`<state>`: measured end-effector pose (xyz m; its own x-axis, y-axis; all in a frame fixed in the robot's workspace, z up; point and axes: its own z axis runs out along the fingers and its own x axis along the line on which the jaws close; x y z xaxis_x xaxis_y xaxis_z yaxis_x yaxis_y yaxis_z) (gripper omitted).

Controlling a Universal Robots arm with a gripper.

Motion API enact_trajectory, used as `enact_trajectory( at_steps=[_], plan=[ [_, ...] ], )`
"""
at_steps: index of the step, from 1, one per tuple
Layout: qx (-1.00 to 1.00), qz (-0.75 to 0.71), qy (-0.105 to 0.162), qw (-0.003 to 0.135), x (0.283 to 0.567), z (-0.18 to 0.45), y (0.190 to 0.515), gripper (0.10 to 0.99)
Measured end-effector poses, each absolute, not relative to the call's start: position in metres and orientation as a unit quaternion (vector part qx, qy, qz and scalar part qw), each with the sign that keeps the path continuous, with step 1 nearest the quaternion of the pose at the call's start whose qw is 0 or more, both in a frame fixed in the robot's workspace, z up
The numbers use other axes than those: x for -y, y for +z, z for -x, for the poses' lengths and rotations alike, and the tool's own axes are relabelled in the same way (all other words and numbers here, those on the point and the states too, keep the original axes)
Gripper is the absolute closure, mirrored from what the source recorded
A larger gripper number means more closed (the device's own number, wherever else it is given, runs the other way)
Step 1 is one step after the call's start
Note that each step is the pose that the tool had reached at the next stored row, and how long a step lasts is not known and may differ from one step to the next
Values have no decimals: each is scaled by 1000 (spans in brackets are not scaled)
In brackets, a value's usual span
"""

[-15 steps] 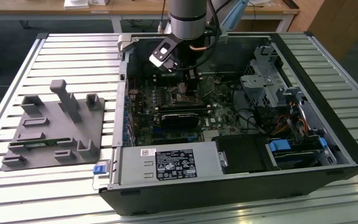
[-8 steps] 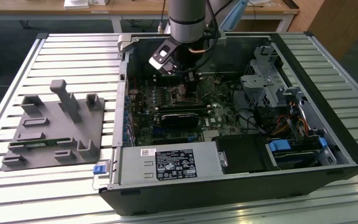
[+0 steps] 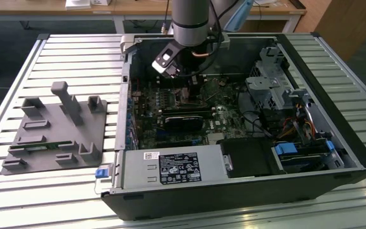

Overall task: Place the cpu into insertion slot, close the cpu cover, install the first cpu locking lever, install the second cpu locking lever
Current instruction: 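Place the cpu into insertion slot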

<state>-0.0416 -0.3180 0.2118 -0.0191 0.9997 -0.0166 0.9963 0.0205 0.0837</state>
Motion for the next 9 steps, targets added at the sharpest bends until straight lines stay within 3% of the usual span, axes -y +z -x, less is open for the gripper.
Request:
enact_trajectory(
  at_steps=[9],
  plan=[
    [-713, -700, 24, 35, 318, 42, 204, 545]
  ],
)
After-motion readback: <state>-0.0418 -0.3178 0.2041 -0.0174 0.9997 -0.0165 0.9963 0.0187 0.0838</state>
